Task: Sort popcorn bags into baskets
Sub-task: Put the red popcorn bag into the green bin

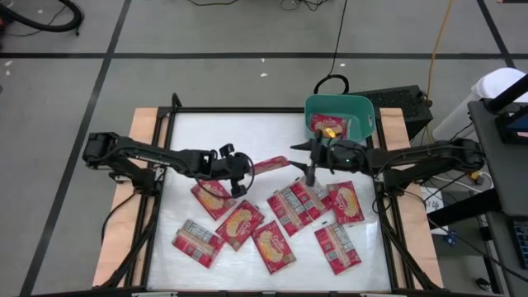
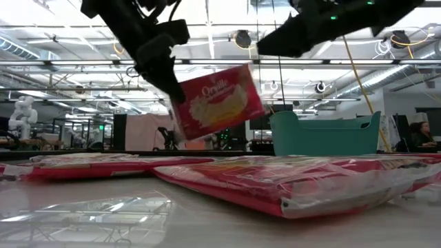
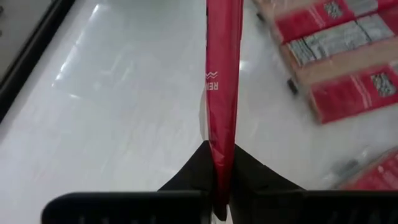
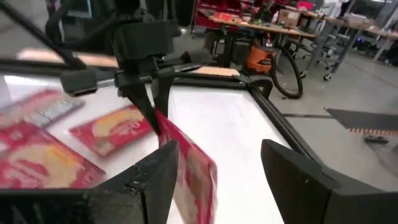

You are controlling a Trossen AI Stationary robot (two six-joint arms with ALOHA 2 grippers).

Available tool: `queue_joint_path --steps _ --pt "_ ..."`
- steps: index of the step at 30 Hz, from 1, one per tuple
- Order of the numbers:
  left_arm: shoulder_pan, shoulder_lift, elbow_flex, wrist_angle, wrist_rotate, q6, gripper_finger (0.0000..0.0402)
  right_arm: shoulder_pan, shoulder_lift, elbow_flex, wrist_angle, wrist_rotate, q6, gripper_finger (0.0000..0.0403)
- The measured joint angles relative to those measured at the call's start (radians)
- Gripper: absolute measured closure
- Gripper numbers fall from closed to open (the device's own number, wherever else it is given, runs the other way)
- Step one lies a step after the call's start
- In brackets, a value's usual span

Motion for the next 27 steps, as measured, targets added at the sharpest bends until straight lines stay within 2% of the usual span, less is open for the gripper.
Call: queue_joint_path --steps 4,16,21,27 --pt "0.003 0.009 -0.001 -0.013 0.003 0.0 0.038 -0.01 0.095 0.053 0.002 -0.011 -0.033 0.0179" --pt "0.003 0.065 -0.001 -0.035 0.031 -0.003 0.0382 -0.071 0.325 0.11 0.02 -0.221 -0.038 0.0183" --pt "0.003 0.066 0.0 -0.034 0.029 -0.003 0.038 -0.08 0.368 0.109 0.017 -0.257 -0.057 0.0211" --pt "0.003 0.066 0.0 -0.029 0.029 0.001 0.0377 -0.083 0.374 0.109 0.016 -0.272 -0.101 0.0271"
